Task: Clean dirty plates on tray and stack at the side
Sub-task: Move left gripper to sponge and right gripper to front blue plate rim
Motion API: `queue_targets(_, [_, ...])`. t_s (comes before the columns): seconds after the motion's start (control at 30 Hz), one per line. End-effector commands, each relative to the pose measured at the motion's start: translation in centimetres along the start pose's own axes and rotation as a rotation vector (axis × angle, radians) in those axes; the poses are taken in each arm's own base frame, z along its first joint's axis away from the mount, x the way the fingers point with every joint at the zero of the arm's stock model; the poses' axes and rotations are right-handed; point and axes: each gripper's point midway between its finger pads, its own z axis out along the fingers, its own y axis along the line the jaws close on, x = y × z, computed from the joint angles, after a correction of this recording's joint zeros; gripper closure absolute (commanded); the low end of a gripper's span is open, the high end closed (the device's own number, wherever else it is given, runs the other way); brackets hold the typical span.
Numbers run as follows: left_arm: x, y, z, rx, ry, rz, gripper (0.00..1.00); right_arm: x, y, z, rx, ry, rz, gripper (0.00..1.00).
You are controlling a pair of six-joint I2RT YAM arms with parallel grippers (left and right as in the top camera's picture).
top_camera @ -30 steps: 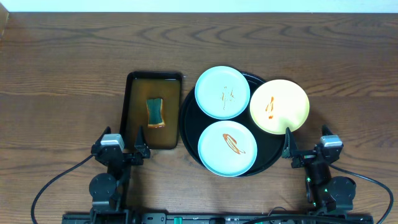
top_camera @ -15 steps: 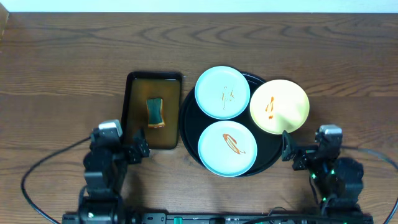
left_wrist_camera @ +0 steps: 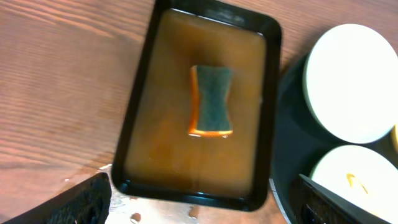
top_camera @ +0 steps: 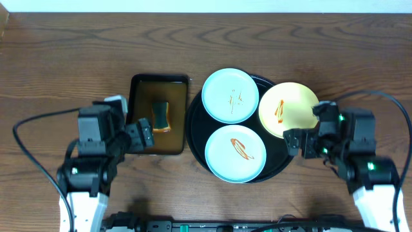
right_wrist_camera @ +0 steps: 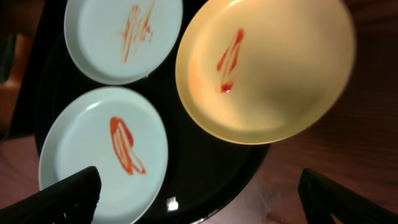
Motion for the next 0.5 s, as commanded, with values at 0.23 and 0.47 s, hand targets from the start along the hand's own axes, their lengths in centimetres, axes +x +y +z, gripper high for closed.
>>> queue_targets(0.23, [-0.1, -0.7, 1.5, 0.04, 0.072, -0.015, 0.08, -1.0, 2.8, 1.4, -0.174, 0.053, -0.04, 0.01])
queue_targets(0.47, [-3.6, -1.4, 2.7, 0.068, -0.035, -0.031, 0.08, 0.2, 3.4, 3.1, -0.177, 0.134, -0.056, 0.1])
